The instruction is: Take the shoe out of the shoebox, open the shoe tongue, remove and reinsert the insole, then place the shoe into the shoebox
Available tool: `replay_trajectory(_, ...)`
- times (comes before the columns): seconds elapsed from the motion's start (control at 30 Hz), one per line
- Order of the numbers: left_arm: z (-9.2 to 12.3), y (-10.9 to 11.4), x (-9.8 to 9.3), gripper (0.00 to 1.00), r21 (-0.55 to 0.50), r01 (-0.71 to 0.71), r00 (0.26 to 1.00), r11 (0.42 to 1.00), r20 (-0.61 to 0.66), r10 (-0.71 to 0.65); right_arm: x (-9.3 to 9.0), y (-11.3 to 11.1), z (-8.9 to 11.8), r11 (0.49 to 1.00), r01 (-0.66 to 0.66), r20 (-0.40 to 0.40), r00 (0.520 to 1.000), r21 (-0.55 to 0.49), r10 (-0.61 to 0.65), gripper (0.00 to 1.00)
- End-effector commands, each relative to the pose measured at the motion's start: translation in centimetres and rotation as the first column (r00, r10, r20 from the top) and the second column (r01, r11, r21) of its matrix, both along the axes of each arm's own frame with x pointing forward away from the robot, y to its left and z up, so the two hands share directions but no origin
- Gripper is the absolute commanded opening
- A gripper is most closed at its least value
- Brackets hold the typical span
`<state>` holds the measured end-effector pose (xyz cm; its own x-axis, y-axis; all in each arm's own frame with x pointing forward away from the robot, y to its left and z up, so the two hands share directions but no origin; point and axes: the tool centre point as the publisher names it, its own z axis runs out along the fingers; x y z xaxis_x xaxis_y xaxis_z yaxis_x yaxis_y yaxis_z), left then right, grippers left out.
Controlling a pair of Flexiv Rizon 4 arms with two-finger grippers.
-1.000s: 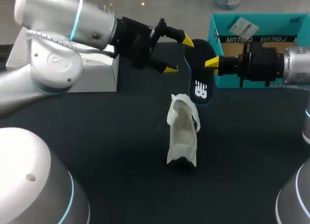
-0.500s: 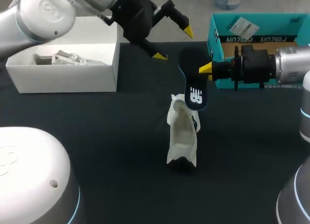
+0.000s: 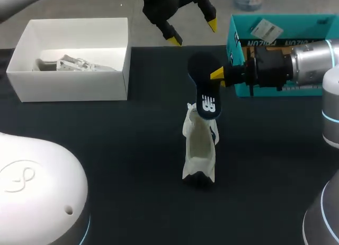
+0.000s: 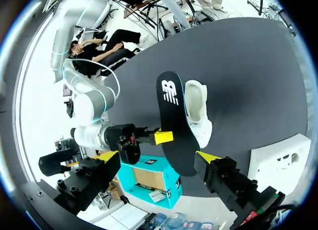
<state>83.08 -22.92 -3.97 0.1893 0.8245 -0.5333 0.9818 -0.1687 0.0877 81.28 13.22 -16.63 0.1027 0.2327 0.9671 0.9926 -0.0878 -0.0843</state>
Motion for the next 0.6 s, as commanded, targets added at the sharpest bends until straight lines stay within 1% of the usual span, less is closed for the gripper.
replay_trajectory(0.03, 0.5, -0.6, 0.6, 1.00, 0.286, 0.001, 0.999, 0.958, 0.043, -0.014, -0.1, 0.1, 0.0, 1.000, -0.001, -0.004, 1.000, -0.008, 0.001, 0.00)
replay_trajectory(0.17, 0.8, -0.7, 0.2, 1.00, 0.307, -0.037, 0.999, 0.951, 0.009, 0.036, -0.1, 0.2, 0.0, 1.000, -0.003, -0.006, 1.000, -0.003, 0.003, 0.00)
replay_trajectory(0.23, 0.7, -0.6, -0.2, 1.00, 0.306, -0.080, 0.993, 0.949, -0.053, 0.101, -0.1, 0.3, 0.1, 1.000, -0.003, -0.007, 1.000, 0.003, 0.003, 0.00)
replay_trajectory(0.27, 0.5, -0.5, -0.2, 1.00, 0.308, -0.083, 0.992, 0.948, -0.064, 0.108, -0.2, 0.3, 0.1, 1.000, -0.003, -0.007, 1.000, 0.005, 0.003, 0.00)
replay_trajectory(0.33, 0.6, -0.3, -0.6, 1.00, 0.314, -0.097, 0.989, 0.944, -0.077, 0.127, -0.3, 0.3, 0.3, 1.000, -0.003, -0.005, 1.000, 0.007, 0.003, 0.00)
replay_trajectory(0.6, 0.2, 0.2, -0.5, 1.00, 0.317, -0.117, 0.987, 0.941, -0.069, 0.146, -0.5, 0.2, 0.3, 1.000, 0.005, 0.004, 1.000, 0.007, -0.005, 0.00)
